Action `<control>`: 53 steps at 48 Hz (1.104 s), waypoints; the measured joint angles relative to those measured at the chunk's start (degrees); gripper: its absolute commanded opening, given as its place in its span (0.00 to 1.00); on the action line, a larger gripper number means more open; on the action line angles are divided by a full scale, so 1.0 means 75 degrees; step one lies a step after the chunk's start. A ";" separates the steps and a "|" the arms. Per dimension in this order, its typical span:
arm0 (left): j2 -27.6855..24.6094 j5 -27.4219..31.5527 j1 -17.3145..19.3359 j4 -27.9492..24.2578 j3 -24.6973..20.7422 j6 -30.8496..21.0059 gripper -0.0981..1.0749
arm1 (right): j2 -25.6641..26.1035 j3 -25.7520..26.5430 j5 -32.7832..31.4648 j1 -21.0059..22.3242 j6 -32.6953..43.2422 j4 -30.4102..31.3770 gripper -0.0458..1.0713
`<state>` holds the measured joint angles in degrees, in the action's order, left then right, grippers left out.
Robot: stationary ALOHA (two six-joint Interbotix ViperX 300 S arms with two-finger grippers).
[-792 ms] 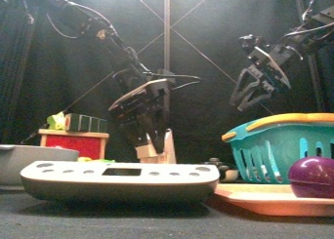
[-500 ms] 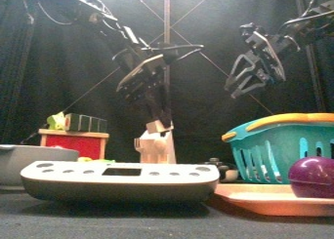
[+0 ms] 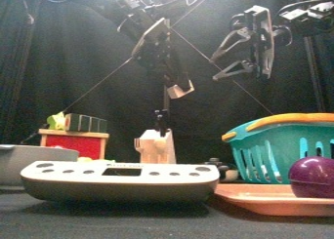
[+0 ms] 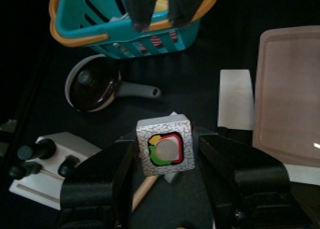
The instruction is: Hand over sushi piece
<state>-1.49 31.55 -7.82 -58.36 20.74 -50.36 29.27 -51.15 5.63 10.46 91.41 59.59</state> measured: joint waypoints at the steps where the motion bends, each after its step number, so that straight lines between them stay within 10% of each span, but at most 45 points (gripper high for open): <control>1: 0.0000 0.0012 0.0000 -0.0023 0.0000 -0.0012 0.64 | -0.0035 0.0023 0.0082 0.0012 0.0000 0.0000 0.78; 53: -0.0211 0.0047 -0.0035 -0.0305 -0.0211 -0.0023 0.67 | -0.2180 0.0937 0.0809 0.0316 0.0000 -0.0164 0.66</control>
<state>-3.08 31.90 -8.09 -60.64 19.16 -50.54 12.92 -44.12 11.69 12.83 91.41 58.36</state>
